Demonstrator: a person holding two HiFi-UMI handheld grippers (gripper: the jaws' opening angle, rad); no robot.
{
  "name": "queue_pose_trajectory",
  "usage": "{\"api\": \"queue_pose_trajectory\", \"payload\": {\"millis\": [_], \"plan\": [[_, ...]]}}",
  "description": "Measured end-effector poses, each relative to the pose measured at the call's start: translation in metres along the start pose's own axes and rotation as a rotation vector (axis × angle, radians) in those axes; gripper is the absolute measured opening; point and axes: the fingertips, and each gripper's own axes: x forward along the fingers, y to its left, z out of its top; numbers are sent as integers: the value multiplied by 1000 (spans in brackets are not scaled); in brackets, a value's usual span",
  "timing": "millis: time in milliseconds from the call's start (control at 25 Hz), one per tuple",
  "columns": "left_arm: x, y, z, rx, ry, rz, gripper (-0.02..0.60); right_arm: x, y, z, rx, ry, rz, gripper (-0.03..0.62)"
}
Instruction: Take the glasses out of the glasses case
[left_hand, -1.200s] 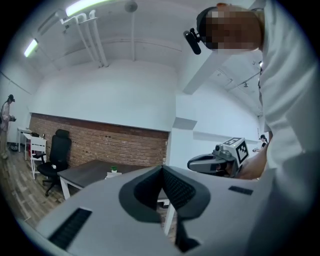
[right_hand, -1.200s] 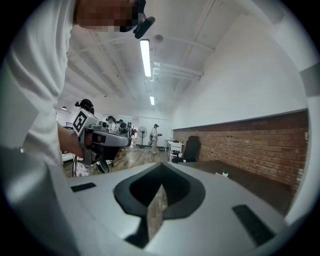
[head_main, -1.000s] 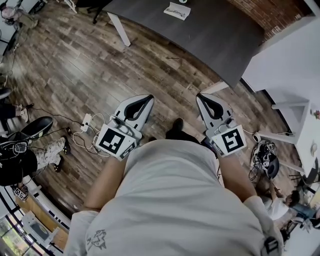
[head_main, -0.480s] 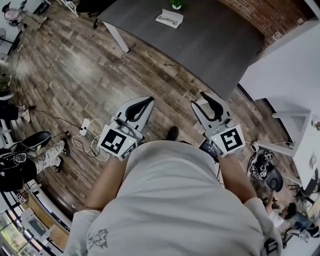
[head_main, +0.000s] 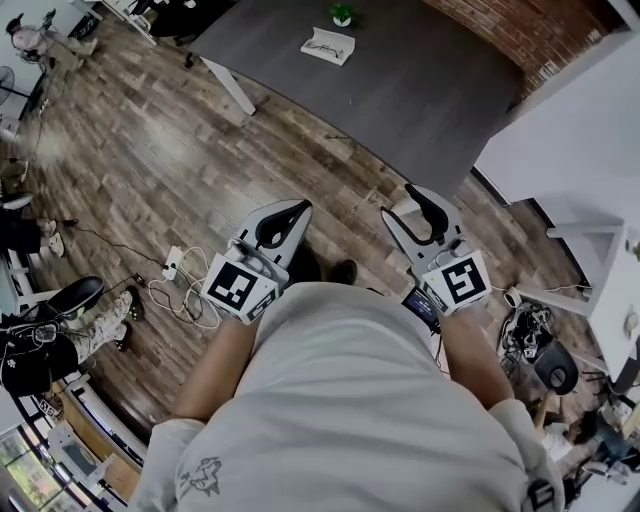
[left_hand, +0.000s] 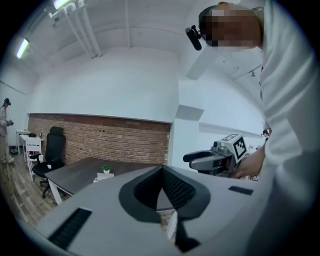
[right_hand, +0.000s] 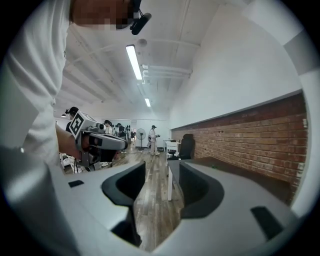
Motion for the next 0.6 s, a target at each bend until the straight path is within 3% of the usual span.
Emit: {"api": "queue_pose_trajectory", "payload": {"millis": [600], "plan": [[57, 43, 9, -21, -22, -61, 11, 16, -38, -10, 33, 28, -100, 219]]}}
